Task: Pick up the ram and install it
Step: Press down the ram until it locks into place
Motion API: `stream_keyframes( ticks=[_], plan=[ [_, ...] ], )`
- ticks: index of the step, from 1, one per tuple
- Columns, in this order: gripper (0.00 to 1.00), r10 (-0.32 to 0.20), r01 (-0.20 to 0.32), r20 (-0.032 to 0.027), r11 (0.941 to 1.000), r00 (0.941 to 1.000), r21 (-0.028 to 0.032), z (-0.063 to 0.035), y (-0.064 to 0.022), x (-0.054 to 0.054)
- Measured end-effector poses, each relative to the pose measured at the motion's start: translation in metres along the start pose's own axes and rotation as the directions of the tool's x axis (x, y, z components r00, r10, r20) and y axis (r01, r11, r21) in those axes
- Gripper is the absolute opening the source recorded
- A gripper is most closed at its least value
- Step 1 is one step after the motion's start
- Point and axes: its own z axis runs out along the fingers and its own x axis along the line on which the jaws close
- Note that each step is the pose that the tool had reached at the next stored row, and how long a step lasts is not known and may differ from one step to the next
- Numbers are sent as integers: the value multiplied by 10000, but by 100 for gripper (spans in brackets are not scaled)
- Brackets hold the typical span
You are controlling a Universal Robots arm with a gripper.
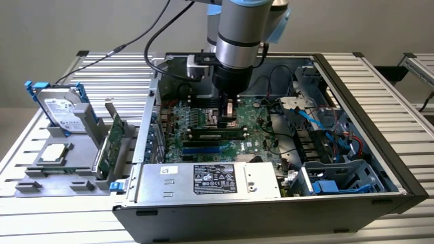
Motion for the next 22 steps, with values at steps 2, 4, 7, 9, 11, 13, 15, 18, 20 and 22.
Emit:
stream_keyframes(
  ticks=[2,4,7,9,11,13,15,18,20,22],
  plan=[
    [11,290,-290,23,9996,9996,-7,0,0,0],
    [11,589,-589,48,9983,9983,-16,0,0,0],
    [11,1065,-1065,86,9943,9943,-31,0,0,0],
    [11,1380,-1379,111,9904,9904,-42,0,0,0],
    [11,1697,-1697,136,9855,9854,-55,0,0,0],
    [11,2028,-2027,162,9792,9791,-68,0,0,0],
    [11,2348,-2347,186,9720,9719,-83,0,0,0],
    [11,2834,-2832,223,9590,9587,-106,1,0,0],
    [11,3166,-3164,248,9486,9482,-124,1,0,0],
    [11,3487,-3484,271,9372,9369,-142,2,0,0]
  ],
)
